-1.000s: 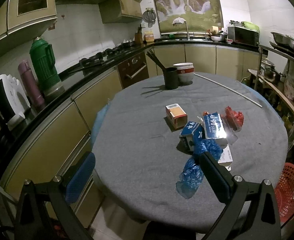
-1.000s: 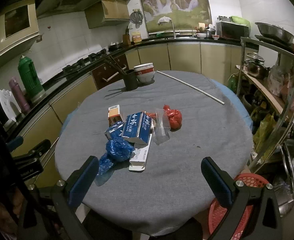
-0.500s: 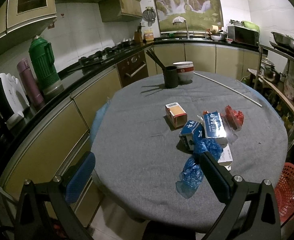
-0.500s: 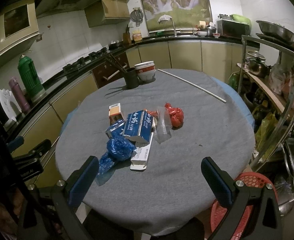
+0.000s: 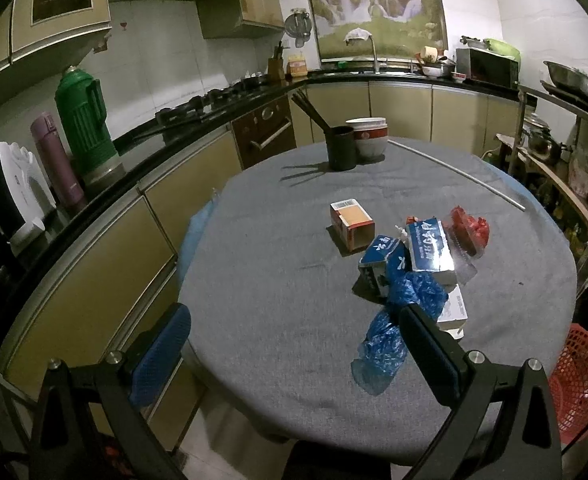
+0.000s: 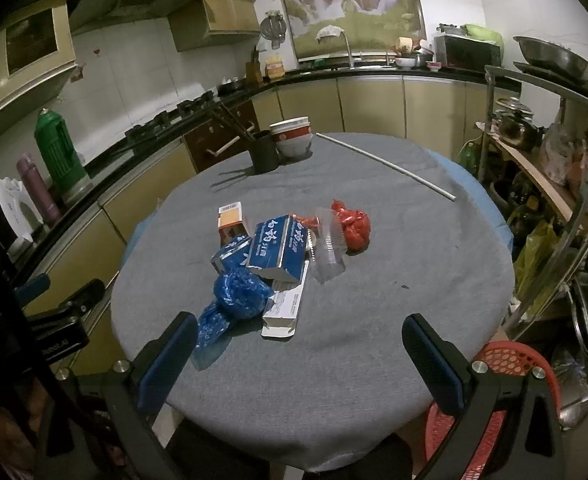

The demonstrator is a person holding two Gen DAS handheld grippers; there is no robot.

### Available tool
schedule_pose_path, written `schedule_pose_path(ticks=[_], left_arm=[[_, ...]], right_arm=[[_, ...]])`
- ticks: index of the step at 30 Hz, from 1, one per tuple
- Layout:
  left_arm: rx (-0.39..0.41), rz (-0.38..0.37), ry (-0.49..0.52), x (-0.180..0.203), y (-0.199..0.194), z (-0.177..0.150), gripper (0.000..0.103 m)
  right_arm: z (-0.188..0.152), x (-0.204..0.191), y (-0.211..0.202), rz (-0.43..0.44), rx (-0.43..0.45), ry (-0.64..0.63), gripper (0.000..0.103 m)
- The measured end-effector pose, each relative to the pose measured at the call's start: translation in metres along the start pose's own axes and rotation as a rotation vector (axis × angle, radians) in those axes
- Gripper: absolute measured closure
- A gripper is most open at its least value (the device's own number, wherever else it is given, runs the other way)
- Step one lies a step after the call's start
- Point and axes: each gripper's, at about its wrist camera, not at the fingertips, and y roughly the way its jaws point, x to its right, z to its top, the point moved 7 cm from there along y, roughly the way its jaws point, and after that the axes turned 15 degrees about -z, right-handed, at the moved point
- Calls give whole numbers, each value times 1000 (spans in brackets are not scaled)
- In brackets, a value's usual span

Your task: Collect trash

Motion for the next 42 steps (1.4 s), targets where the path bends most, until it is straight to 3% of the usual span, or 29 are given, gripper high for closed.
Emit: schedule_pose_path(ticks=[7, 15, 23, 31, 34, 36, 37, 40, 41, 42], left_arm=[[-2, 16, 14, -2, 2, 0, 0], [-30, -23, -18, -5, 15, -5, 0], [-176, -180, -139, -9, 82, -34, 0], [-334, -431, -183, 39, 139, -51, 0], [-393, -499, -174, 56, 159, -60, 19], [-422, -527, -172, 61, 168, -66, 51], [-447, -551, -180, 62, 173, -71, 58], [-429, -597, -218, 57, 177, -75, 64], [-419, -605, -225, 54, 174, -74, 66], [-406, -605, -226, 52, 172, -73, 67]], right_arm=[[1, -4, 5, -3, 4, -15, 0], [4, -12, 9, 43, -11, 1, 0], [-4, 0, 35, 102, -85, 79, 0], [4, 9, 75, 174, -161, 174, 1], [8, 7, 90, 201, -191, 190, 1], [12, 3, 103, 213, -217, 191, 1], [14, 1, 108, 221, -223, 190, 1], [24, -17, 131, 228, -242, 150, 1], [27, -23, 139, 223, -246, 130, 4], [28, -29, 143, 224, -250, 116, 13]])
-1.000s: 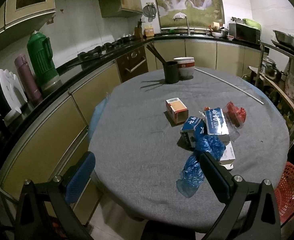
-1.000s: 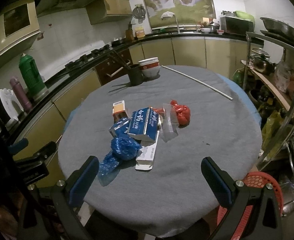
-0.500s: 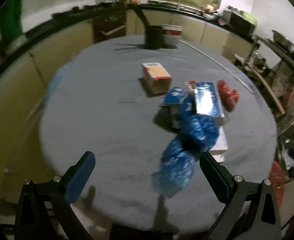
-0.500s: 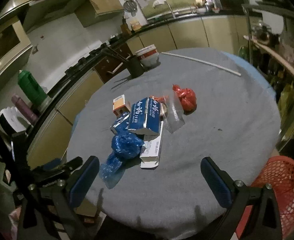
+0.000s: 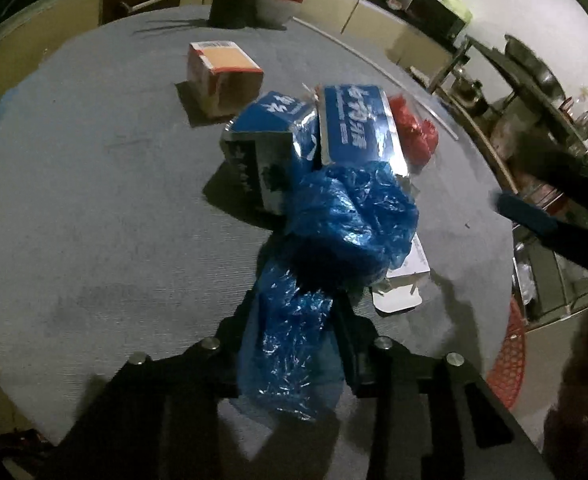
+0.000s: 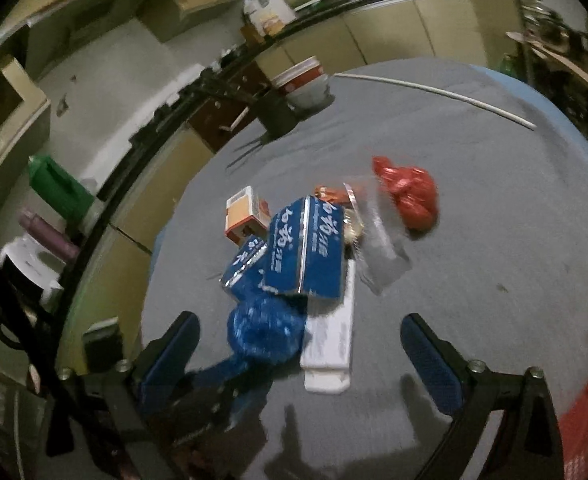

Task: Collect trash
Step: 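Grasp the blue plastic bag with the left tool while the right tool grasps the blue toothpaste box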

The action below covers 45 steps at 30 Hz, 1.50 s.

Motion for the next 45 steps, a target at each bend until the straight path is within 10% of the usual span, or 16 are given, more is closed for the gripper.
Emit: schedule_pose_path(ticks=[12, 16, 25, 33, 35, 37, 45], left_arm=[[112, 2, 11, -3, -51, -12, 69], [139, 34, 17, -7, -68, -12, 69], [185, 94, -7, -17, -89, -11, 69], [199, 122, -33, -23, -90, -11, 69], [203, 126, -32, -23, -91, -11, 69], [203, 123, -37, -24, -91, -12, 69], [214, 127, -62, -34, -98, -14, 69]], right_arm=[[21, -41, 90, -151, -122, -79, 25], [25, -53, 91, -161, -75, -86, 63], [20, -44, 58, -96, 10, -74, 80], [14, -27, 45, -72, -34, 10, 76], [14, -26, 46, -94, -47, 18, 67], [16, -33, 49, -85, -51, 1, 28], [30, -63, 73, -212, -19, -74, 26]])
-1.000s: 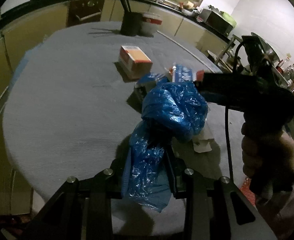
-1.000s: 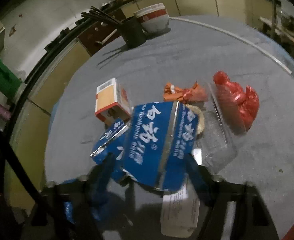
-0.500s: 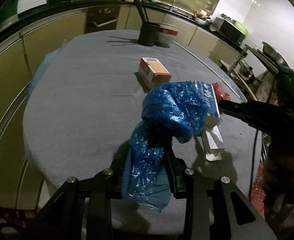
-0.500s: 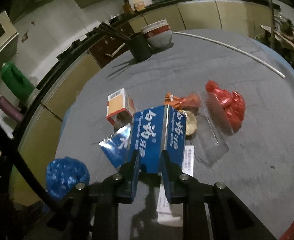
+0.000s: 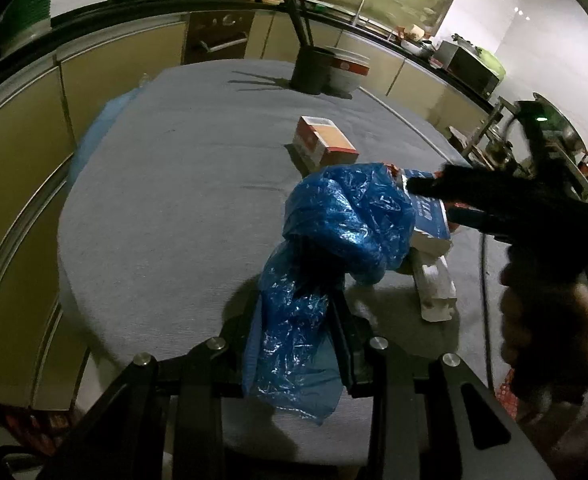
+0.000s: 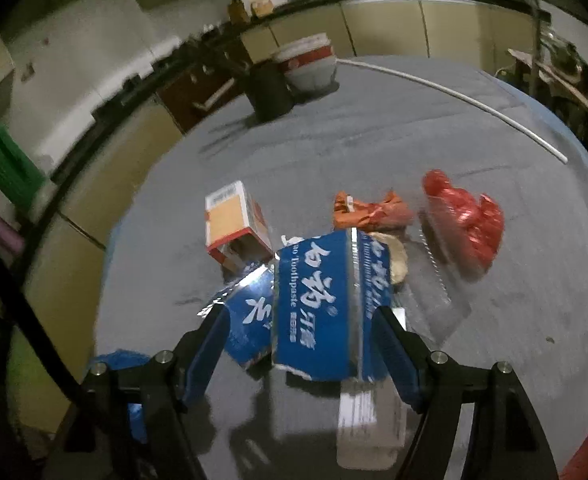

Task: Collect trash
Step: 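Grasp the blue plastic bag with the left tool while the right tool grasps the blue toothpaste box, then carry the blue bag and toothpaste box to the red basket and release both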

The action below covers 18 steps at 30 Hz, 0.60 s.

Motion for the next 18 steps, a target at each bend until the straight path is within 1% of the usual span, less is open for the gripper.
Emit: schedule_pose_path(ticks=[2, 3, 5, 6, 7, 9, 12, 14, 16, 18], left_arm=[[0, 2, -6, -2, -1, 0, 69], [1, 2, -8, -3, -2, 0, 69], [3, 7, -9, -4, -3, 0, 69], [3, 7, -9, -3, -3, 0, 69], [3, 3, -11, -2, -3, 0, 69], [3, 4, -6, 2, -2, 0, 69], [-2, -3, 5, 11, 0, 1, 69], [-7, -8, 19, 18, 1, 1, 69], [-8, -7, 45, 30, 2, 1, 69], [-16, -15, 65, 41, 5, -1, 69]], right_arm=[[0, -5, 14, -91, -6, -38, 26], [-1, -6, 20, -106, -14, -39, 26], [-6, -4, 26, -127, -34, -39, 30], [-7, -2, 26, -129, -22, -39, 44], [-7, 0, 24, -133, -9, -43, 44], [-10, 6, 20, -97, -13, -31, 44], [-11, 20, 12, -71, -1, -14, 44], [-15, 30, 2, -7, 5, 17, 44], [-19, 44, -11, 15, 19, 40, 44], [-24, 63, -28, 65, 46, 64, 44]])
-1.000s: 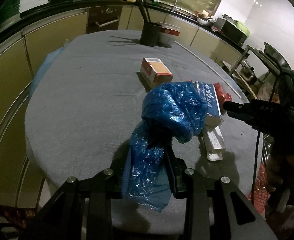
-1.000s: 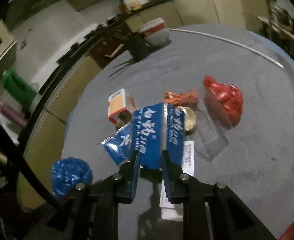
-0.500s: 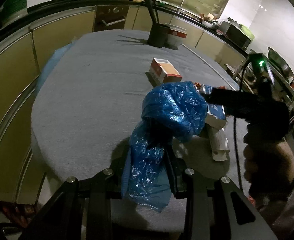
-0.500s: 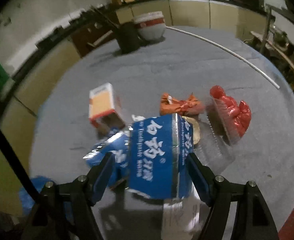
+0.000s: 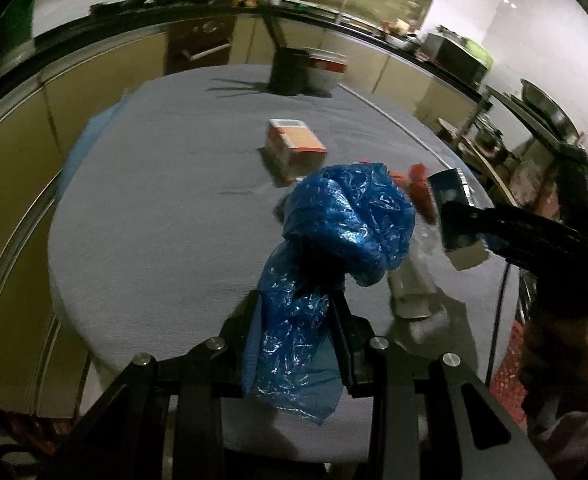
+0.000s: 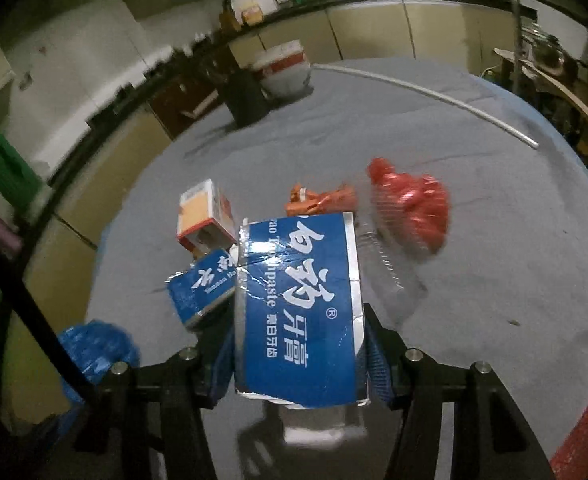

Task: Collect trash
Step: 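Carry the blue bag and toothpaste box to the red basket and release both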

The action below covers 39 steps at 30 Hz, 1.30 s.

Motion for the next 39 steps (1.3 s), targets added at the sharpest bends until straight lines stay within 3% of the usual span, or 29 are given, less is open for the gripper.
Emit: schedule_pose_path(ticks=[4, 10, 17, 23, 28, 31, 39], left_arm=[[-31, -13, 47, 29, 11, -5, 69], [-118, -60, 184, 95, 39, -23, 68], [-282, -228, 422, 217, 89, -65, 68], [-412, -341, 502, 289, 128, -103, 68], [-485, -349, 530, 317, 153, -132, 66], [-489, -349, 532, 321, 158, -132, 54], [-370, -287, 553, 291, 129, -105, 47]], right_arm=[[-10, 39, -32, 85, 38, 65, 44], [-45, 120, -69, 68, 80, 164, 44], [-115, 251, -104, -18, 72, 363, 43], [-167, 333, -116, -59, 35, 553, 42], [-192, 366, -117, -47, 5, 658, 38], [-202, 374, -114, -14, -2, 693, 36], [-192, 371, -119, 6, 55, 694, 32]])
